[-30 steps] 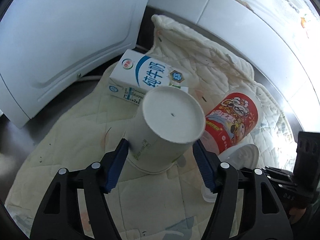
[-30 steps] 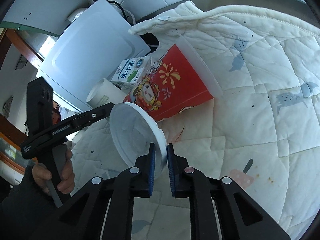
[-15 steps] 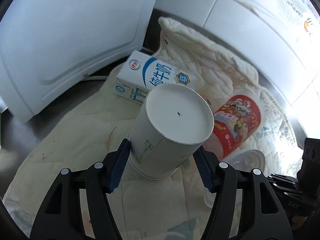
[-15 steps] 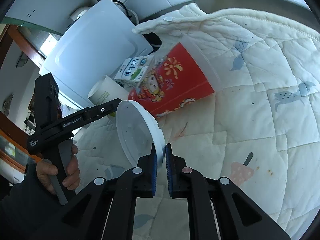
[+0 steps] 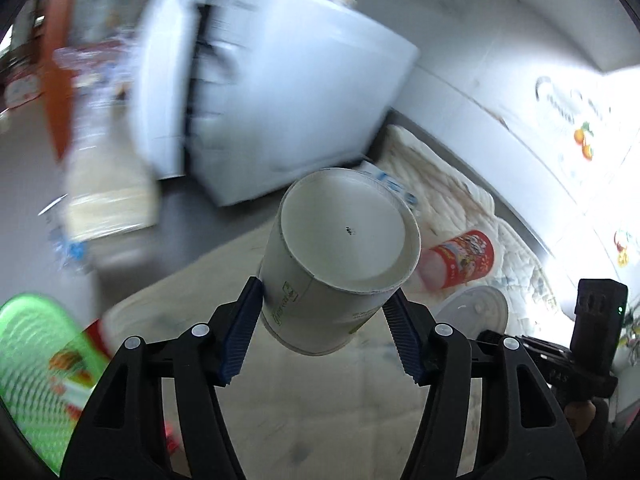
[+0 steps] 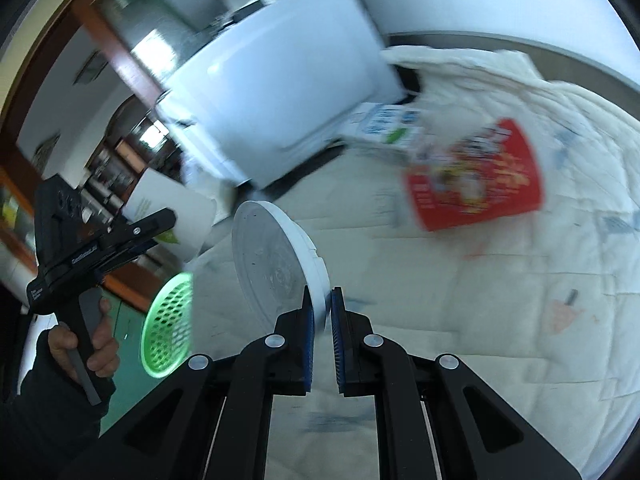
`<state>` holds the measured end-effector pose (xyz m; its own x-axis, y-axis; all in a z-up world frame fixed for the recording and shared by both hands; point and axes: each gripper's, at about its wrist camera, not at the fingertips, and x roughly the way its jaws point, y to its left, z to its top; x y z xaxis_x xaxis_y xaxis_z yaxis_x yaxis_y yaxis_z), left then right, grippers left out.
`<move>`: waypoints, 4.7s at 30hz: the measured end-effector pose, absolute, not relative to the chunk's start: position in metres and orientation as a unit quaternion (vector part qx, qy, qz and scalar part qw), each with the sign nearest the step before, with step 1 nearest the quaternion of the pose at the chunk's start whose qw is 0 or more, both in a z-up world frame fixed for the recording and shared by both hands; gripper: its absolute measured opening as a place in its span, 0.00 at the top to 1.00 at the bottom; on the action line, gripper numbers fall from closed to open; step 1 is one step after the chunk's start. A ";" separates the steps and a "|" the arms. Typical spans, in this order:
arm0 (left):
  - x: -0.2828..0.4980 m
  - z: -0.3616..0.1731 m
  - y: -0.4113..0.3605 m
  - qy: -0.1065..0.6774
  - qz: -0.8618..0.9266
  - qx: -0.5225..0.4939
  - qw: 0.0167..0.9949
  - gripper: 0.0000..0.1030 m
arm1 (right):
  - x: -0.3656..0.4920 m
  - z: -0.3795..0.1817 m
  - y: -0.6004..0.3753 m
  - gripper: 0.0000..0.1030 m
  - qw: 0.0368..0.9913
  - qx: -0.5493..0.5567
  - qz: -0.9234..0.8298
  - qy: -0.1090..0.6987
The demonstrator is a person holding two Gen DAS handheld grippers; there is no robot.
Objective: Collect trash
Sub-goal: 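Carry the lid and white cup to the green basket and release both, then move both open tools back toward the milk carton and red cup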
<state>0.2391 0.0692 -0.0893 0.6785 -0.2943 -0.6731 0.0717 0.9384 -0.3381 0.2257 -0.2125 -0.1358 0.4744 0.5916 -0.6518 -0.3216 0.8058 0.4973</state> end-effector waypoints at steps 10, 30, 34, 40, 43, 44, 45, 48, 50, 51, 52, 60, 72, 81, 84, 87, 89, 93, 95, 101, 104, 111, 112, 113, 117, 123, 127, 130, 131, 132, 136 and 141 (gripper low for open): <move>0.136 -0.087 0.208 0.382 0.046 -0.170 0.907 0.41 | 0.214 -0.114 -0.080 0.92 0.812 0.085 0.377 0.437; 0.074 -0.190 0.334 0.460 0.179 -0.252 0.833 0.32 | 0.205 -0.142 0.167 0.92 0.765 -0.035 0.438 0.472; 0.068 -0.190 0.338 0.453 0.185 -0.262 0.831 0.27 | 0.205 -0.160 0.187 0.84 0.759 -0.038 0.431 0.487; 0.062 -0.184 0.337 0.451 0.191 -0.254 0.834 0.22 | 0.207 -0.172 0.183 0.77 0.748 -0.026 0.427 0.507; 0.062 -0.178 0.336 0.447 0.192 -0.252 0.837 0.22 | 0.203 -0.165 0.172 0.72 0.751 -0.033 0.432 0.499; 0.063 -0.176 0.336 0.447 0.193 -0.252 0.836 0.21 | 0.203 -0.163 0.168 0.69 0.753 -0.034 0.433 0.495; 0.064 -0.173 0.334 0.445 0.192 -0.252 0.837 0.20 | 0.202 -0.159 0.161 0.68 0.756 -0.034 0.434 0.489; 0.067 -0.165 0.327 0.443 0.186 -0.244 0.843 0.20 | 0.198 -0.148 0.138 0.61 0.765 -0.034 0.434 0.476; 0.070 -0.157 0.319 0.440 0.182 -0.236 0.847 0.20 | 0.197 -0.140 0.121 0.57 0.774 -0.037 0.429 0.465; 0.071 -0.154 0.316 0.438 0.179 -0.234 0.849 0.19 | 0.197 -0.136 0.112 0.56 0.779 -0.037 0.425 0.460; 0.073 -0.151 0.313 0.437 0.175 -0.232 0.851 0.19 | 0.197 -0.132 0.099 0.53 0.785 -0.035 0.420 0.455; 0.091 -0.134 0.267 0.435 0.136 -0.210 0.865 0.14 | 0.209 -0.123 -0.005 0.37 0.825 -0.010 0.351 0.442; 0.131 -0.131 0.200 0.459 0.076 -0.175 0.868 0.11 | 0.247 -0.112 -0.195 0.27 0.888 0.044 0.184 0.420; 0.158 -0.131 0.159 0.475 0.044 -0.150 0.866 0.10 | 0.281 -0.114 -0.280 0.27 0.903 0.066 0.104 0.413; 0.172 -0.130 0.142 0.478 0.027 -0.146 0.866 0.10 | 0.290 -0.119 -0.295 0.26 0.902 0.074 0.092 0.416; 0.189 -0.128 0.121 0.482 0.006 -0.142 0.865 0.10 | 0.297 -0.126 -0.303 0.25 0.899 0.080 0.092 0.420; 0.202 -0.125 0.104 0.484 -0.009 -0.138 0.864 0.10 | 0.299 -0.131 -0.305 0.25 0.898 0.082 0.095 0.422; 0.236 -0.117 0.059 0.488 -0.045 -0.122 0.863 0.10 | 0.305 -0.139 -0.303 0.24 0.896 0.080 0.105 0.424; 0.251 -0.110 0.035 0.481 -0.064 -0.090 0.870 0.10 | 0.302 -0.139 -0.307 0.24 0.897 0.087 0.110 0.419; 0.305 -0.100 -0.042 0.459 -0.152 0.039 0.875 0.10 | 0.287 -0.132 -0.324 0.22 0.899 0.103 0.122 0.408; 0.328 -0.099 -0.063 0.449 -0.190 0.087 0.869 0.10 | 0.279 -0.129 -0.334 0.22 0.900 0.110 0.120 0.404; 0.382 -0.098 -0.093 0.429 -0.276 0.171 0.843 0.10 | 0.266 -0.122 -0.349 0.21 0.903 0.124 0.112 0.396; 0.387 -0.100 -0.097 0.428 -0.284 0.179 0.839 0.10 | 0.266 -0.122 -0.350 0.21 0.903 0.125 0.112 0.396; 0.394 -0.101 -0.100 0.425 -0.290 0.189 0.836 0.10 | 0.266 -0.123 -0.351 0.21 0.902 0.127 0.112 0.396; 0.422 -0.113 -0.116 0.432 -0.324 0.224 0.811 0.10 | 0.267 -0.125 -0.352 0.20 0.902 0.129 0.110 0.398; 0.449 -0.126 -0.116 0.453 -0.310 0.174 0.817 0.10 | 0.279 -0.128 -0.350 0.20 0.900 0.116 0.113 0.405; 0.448 -0.124 -0.108 0.454 -0.297 0.161 0.825 0.10 | 0.293 -0.117 -0.336 0.20 0.904 0.087 0.136 0.395; 0.437 -0.117 -0.094 0.450 -0.291 0.147 0.831 0.10 | 0.307 -0.108 -0.320 0.20 0.905 0.065 0.164 0.388; 0.433 -0.116 -0.088 0.450 -0.289 0.143 0.833 0.10 | 0.311 -0.107 -0.314 0.20 0.905 0.058 0.171 0.386; 0.427 -0.114 -0.082 0.450 -0.287 0.138 0.834 0.10 | 0.317 -0.104 -0.306 0.20 0.904 0.047 0.184 0.384; 0.405 -0.109 -0.058 0.450 -0.276 0.127 0.840 0.10 | 0.338 -0.097 -0.277 0.20 0.896 0.011 0.225 0.383; 0.386 -0.110 -0.031 0.457 -0.257 0.105 0.845 0.10 | 0.376 -0.100 -0.239 0.20 0.879 -0.038 0.263 0.397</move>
